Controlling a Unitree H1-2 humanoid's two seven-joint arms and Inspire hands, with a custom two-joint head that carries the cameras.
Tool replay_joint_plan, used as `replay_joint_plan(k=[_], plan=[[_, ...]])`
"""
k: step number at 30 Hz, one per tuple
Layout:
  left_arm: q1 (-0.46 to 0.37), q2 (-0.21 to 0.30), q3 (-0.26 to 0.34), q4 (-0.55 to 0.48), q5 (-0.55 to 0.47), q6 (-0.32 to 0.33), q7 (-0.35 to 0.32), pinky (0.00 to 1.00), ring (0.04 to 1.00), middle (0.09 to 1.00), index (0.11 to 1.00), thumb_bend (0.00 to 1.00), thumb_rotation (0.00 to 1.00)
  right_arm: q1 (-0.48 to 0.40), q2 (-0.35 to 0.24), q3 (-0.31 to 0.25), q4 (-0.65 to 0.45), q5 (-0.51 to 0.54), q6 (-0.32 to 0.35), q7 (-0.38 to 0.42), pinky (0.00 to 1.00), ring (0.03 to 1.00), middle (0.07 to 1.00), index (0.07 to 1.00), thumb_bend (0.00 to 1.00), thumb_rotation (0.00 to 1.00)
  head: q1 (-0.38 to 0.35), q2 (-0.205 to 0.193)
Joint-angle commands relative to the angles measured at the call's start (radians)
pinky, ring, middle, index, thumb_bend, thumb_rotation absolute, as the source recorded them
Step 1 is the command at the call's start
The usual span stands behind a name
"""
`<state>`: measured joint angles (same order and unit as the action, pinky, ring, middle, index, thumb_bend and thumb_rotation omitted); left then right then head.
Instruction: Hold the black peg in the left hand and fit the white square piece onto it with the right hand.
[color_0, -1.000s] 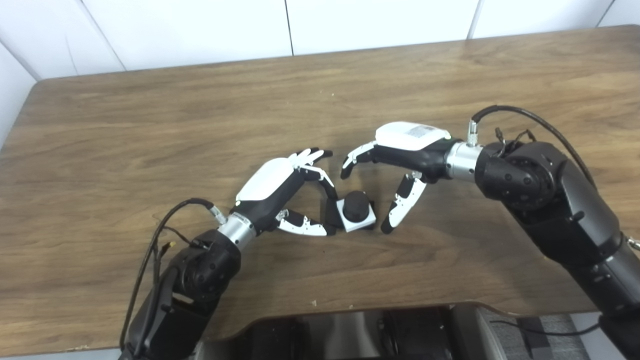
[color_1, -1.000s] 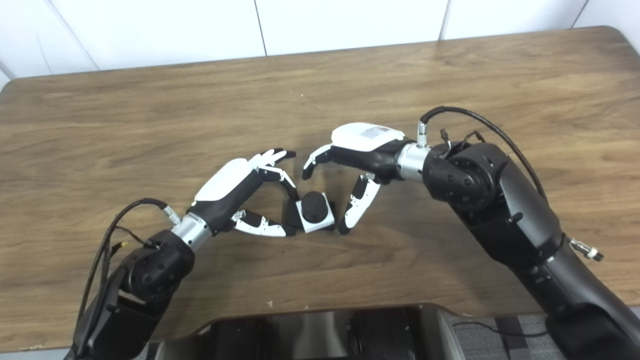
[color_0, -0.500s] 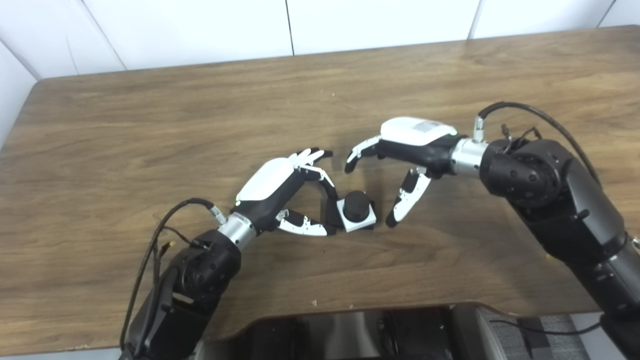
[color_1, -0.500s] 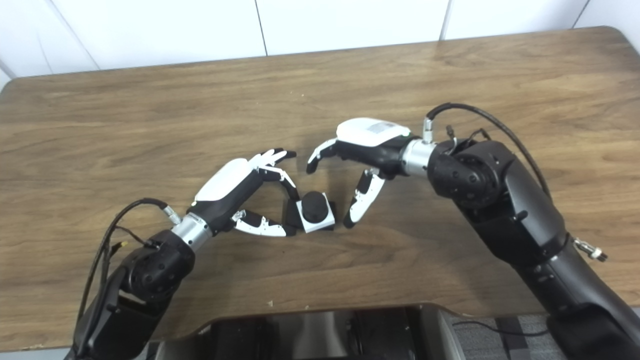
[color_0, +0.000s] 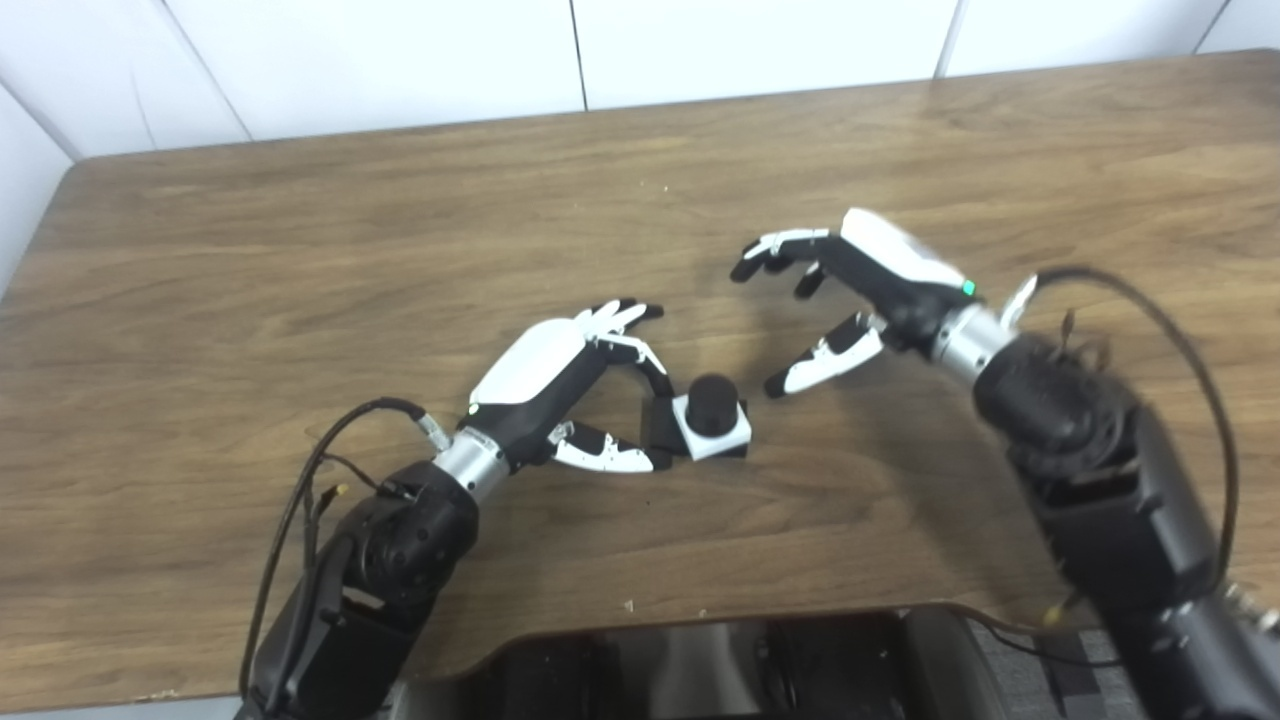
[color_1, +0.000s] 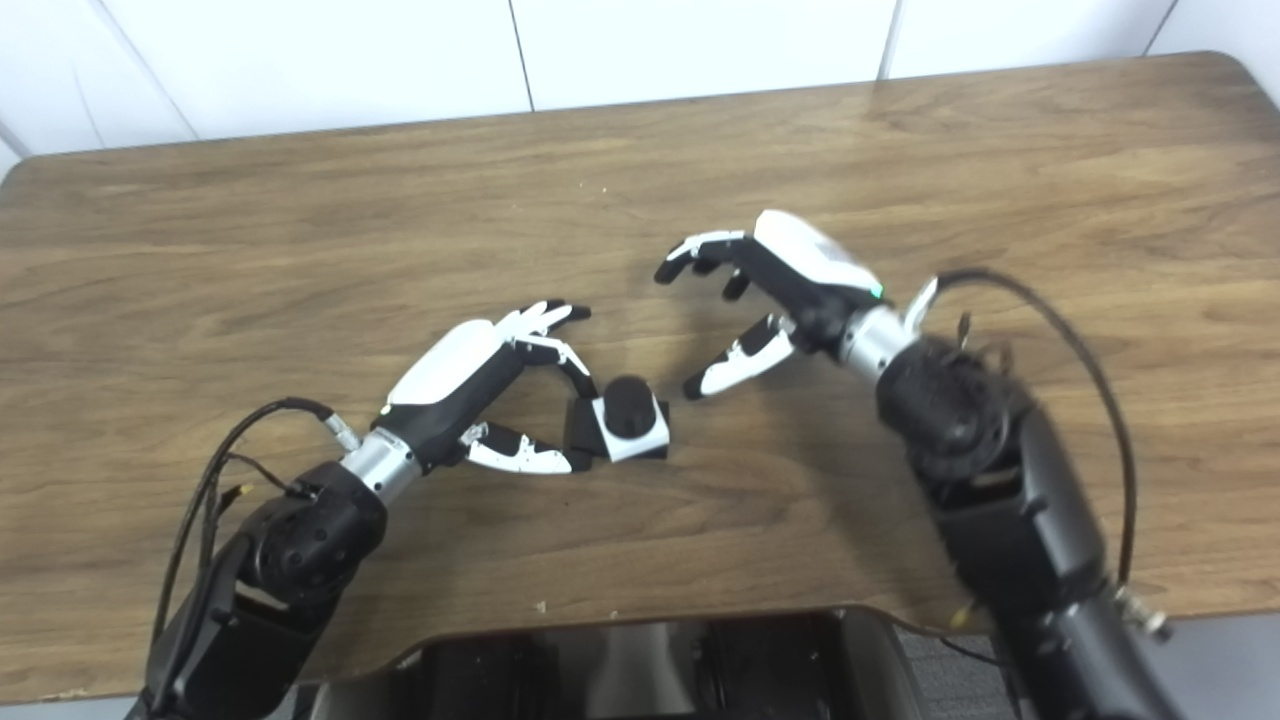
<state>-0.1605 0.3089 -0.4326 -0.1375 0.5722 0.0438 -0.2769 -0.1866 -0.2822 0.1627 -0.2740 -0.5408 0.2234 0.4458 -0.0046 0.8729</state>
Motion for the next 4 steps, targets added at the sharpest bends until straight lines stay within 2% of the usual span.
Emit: replay_joint_plan(k=[1, 4], plan=[[0.003, 0.014, -0.006, 0.03, 0.045, 0.01, -0.012, 1.0, 1.0, 0.958, 0.715, 0.8, 0.28, 0.0, 0.02, -0.027, -0.011, 0.03, -0.042, -0.086, 0.78, 0.851, 0.833, 0.74, 0.69, 0.14, -0.002, -0.007], [0.002, 0.011, 0.005, 0.042, 0.045, 0.004, 0.002, 1.0, 1.0, 0.949, 0.779, 0.81, 0.28, 0.033, 0.048, -0.033, 0.006, 0.033, -0.069, -0.156, 0.78, 0.844, 0.823, 0.744, 0.67, 0.13, -0.005, -0.022]])
